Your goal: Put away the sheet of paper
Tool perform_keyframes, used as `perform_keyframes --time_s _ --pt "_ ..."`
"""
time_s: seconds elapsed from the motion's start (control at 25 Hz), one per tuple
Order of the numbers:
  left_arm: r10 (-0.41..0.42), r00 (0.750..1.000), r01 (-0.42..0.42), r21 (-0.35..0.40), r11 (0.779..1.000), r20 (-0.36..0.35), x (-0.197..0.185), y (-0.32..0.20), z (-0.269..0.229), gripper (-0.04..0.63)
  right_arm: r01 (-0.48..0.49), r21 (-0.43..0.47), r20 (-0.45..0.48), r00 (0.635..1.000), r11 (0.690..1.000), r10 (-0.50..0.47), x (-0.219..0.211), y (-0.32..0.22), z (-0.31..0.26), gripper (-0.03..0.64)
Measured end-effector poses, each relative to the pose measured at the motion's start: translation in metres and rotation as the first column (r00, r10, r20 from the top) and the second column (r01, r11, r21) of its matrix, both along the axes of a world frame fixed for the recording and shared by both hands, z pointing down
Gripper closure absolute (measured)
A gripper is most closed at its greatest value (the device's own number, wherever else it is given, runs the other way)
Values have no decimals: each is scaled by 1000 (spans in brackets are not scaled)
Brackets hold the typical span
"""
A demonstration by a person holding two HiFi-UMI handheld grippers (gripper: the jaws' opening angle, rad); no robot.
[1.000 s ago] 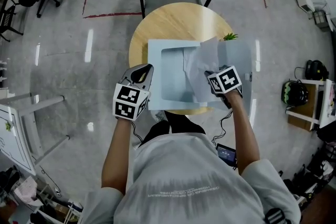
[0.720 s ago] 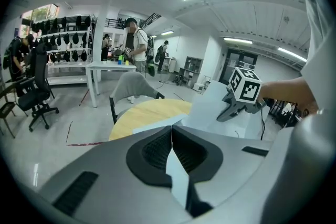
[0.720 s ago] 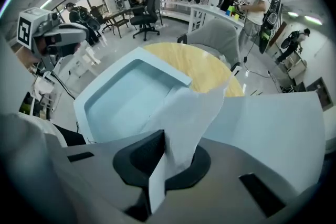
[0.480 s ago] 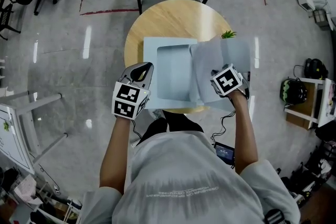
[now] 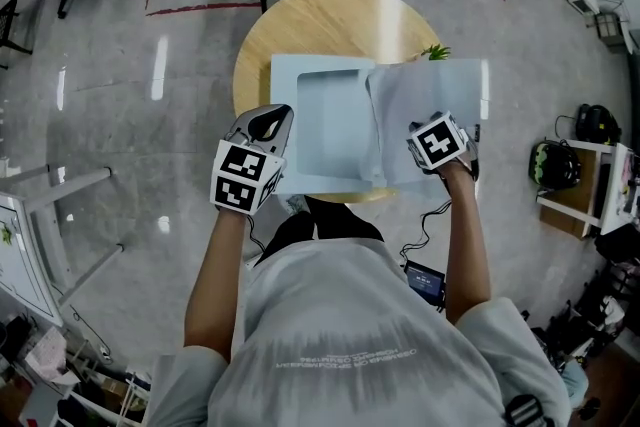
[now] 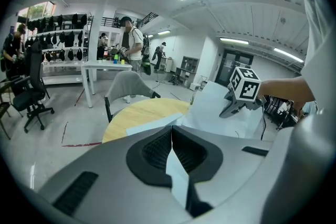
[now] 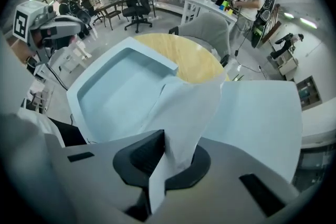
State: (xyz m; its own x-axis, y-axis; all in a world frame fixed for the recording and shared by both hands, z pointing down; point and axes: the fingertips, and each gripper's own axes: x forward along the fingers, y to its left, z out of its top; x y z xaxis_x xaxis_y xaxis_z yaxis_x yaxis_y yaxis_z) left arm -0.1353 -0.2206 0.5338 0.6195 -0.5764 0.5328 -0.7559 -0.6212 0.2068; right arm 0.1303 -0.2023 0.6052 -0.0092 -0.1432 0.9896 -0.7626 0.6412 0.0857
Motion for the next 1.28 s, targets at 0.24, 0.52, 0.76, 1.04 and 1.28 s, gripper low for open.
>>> perform_keyframes --time_s 0.24,0.52,0.76,1.04,1.28 --pt "-6 1000 6 -5 1000 3 -9 -2 4 577 -143 -37 117 982 989 146 -4 -2 22 588" --pt "3 1000 -3 -6 1000 -1 -9 -1 5 577 -196 -52 147 968 979 202 -15 -3 39 588" --pt "4 1000 -4 -10 1000 1 -9 1 6 577 -199 -92 166 963 976 212 -28 6 54 589" --pt "-10 1000 10 -15 1000 8 -11 2 8 577 -177 -125 174 965 976 198 -43 19 77 589" --pt "-21 1000 22 -22 1000 14 -8 5 5 577 -228 -163 275 924 960 266 -51 15 77 589"
